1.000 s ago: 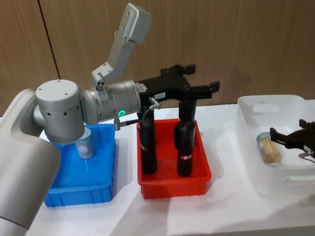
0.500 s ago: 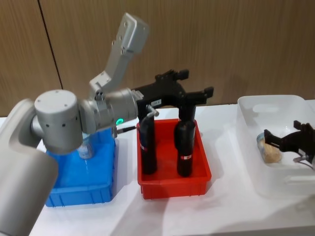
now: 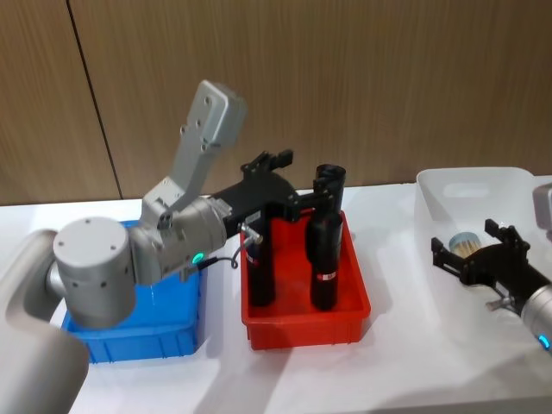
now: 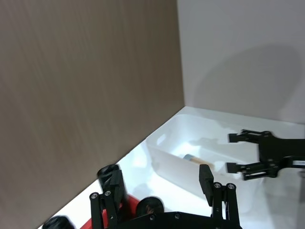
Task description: Pick the cotton swabs from the blue box and place them into the white box.
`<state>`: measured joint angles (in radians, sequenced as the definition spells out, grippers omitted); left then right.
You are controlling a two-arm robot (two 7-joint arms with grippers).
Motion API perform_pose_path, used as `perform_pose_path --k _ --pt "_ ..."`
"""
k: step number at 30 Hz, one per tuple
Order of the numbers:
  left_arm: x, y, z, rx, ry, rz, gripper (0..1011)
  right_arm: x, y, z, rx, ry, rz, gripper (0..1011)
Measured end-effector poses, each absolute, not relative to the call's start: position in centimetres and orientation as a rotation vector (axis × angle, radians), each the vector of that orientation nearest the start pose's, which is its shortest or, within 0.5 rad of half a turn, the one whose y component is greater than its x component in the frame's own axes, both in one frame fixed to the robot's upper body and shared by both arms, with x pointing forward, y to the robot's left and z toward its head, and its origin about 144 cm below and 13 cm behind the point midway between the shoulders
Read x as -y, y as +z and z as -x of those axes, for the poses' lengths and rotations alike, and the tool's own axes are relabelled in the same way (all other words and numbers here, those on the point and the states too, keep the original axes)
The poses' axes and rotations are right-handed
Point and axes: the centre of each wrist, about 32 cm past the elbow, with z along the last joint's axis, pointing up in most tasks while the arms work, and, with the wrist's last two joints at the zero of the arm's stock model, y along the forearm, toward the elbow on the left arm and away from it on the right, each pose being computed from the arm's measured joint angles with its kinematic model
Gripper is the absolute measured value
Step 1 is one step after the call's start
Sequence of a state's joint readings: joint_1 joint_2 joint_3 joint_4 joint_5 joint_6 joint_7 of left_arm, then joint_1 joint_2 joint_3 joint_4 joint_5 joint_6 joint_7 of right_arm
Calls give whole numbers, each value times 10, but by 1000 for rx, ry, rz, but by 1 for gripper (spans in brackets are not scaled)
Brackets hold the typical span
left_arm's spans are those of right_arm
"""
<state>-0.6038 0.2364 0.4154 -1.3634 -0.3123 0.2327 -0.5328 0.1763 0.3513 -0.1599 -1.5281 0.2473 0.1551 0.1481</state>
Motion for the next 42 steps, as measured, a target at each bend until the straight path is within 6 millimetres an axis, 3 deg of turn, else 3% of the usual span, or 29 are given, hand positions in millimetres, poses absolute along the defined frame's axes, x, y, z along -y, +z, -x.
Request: perform_pose_path --k 19,42 --pt "-194 1246 -549 184 914 -79 1004 242 1188 -450 74 -1236 -6 1002" --pt "-198 1206 -494 267 1115 -63 1004 237 1189 -443 75 -1230 -27 1002"
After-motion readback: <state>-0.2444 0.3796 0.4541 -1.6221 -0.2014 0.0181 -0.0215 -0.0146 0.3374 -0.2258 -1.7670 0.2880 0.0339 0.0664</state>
